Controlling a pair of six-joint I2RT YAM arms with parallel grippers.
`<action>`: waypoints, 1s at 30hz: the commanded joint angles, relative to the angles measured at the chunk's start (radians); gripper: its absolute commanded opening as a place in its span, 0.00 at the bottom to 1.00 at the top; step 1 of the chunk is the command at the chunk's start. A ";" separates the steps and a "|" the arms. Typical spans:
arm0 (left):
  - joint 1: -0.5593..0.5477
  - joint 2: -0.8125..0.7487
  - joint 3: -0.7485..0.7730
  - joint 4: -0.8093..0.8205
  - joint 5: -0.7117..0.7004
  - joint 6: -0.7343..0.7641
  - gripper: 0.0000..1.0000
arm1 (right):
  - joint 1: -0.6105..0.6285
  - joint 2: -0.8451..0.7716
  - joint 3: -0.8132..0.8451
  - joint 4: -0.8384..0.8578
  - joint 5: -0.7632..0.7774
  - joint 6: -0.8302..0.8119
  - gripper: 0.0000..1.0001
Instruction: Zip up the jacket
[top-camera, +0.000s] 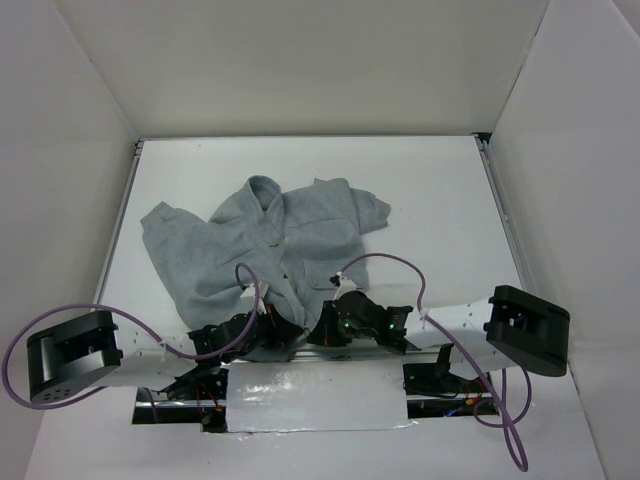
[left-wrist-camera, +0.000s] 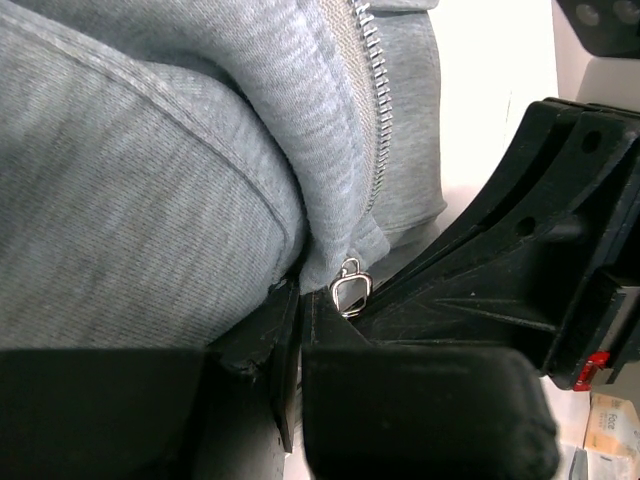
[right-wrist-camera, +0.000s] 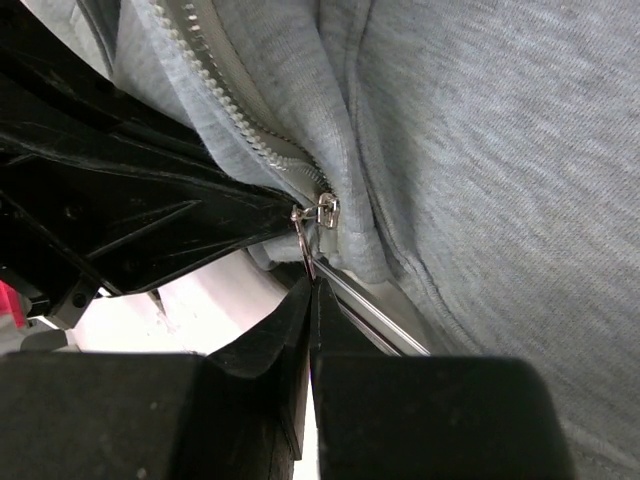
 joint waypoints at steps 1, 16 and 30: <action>-0.005 0.016 -0.209 0.011 0.015 0.024 0.00 | 0.008 -0.035 0.028 0.013 0.043 -0.001 0.04; -0.005 0.039 -0.201 0.025 0.019 0.028 0.00 | 0.008 -0.095 0.083 -0.117 0.097 0.097 0.00; -0.007 0.034 -0.203 0.022 0.021 0.033 0.00 | 0.009 -0.122 0.082 -0.126 0.101 0.042 0.43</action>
